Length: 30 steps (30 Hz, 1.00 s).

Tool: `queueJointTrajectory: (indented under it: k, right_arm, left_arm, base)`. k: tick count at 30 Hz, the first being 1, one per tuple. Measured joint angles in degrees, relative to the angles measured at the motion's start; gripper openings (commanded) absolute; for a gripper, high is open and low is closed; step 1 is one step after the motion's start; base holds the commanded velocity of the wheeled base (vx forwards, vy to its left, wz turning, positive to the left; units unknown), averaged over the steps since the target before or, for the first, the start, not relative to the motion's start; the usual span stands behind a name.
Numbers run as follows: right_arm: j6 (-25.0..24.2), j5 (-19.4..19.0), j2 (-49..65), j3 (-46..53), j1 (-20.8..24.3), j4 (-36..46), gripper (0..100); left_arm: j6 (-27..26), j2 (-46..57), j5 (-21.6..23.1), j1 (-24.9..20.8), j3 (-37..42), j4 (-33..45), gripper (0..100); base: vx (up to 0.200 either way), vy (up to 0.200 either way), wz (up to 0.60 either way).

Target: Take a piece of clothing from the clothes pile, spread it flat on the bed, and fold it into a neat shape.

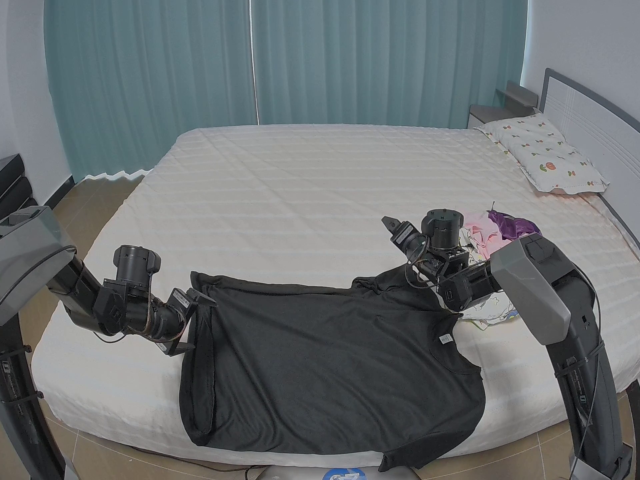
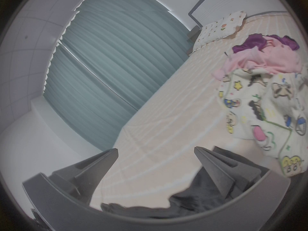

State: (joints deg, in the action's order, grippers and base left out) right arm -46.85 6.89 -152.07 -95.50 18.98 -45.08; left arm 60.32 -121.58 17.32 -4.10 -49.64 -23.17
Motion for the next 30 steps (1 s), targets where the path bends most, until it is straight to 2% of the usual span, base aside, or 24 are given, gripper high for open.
queueJointTrajectory:
  k: [5,11,15,20,25,30]
  right_arm:
    - [3.0,0.0,3.91,14.3,-0.05,-6.75,100]
    - [4.89,-0.4,9.31,30.98,-0.1,-13.02,100]
    - [5.33,-1.15,13.51,42.56,-0.16,-18.01,100]
    - [5.33,-2.05,18.19,57.5,-0.2,-28.38,100]
    - [2.71,-2.66,20.75,68.27,-0.22,-40.7,100]
    - [-0.37,-4.49,21.39,74.36,-0.2,-43.79,100]
  left_arm:
    - [-4.79,0.24,-2.08,-1.02,1.79,-0.28,100]
    - [-11.72,0.27,-8.13,-4.52,3.94,-0.2,100]
    - [-16.94,-0.33,-14.21,-7.45,4.99,-0.13,100]
    - [-25.75,-2.45,-25.04,-10.64,6.05,0.09,100]
    - [-32.24,-5.18,-31.99,-12.68,6.81,1.04,100]
    - [-36.49,-8.06,-37.84,-13.73,7.39,3.52,100]
  base:
    - [0.0,0.0,0.0]
    - [0.0,0.0,0.0]
    - [0.0,0.0,0.0]
    - [0.0,0.0,0.0]
    - [0.0,0.0,0.0]
    - [0.0,0.0,0.0]
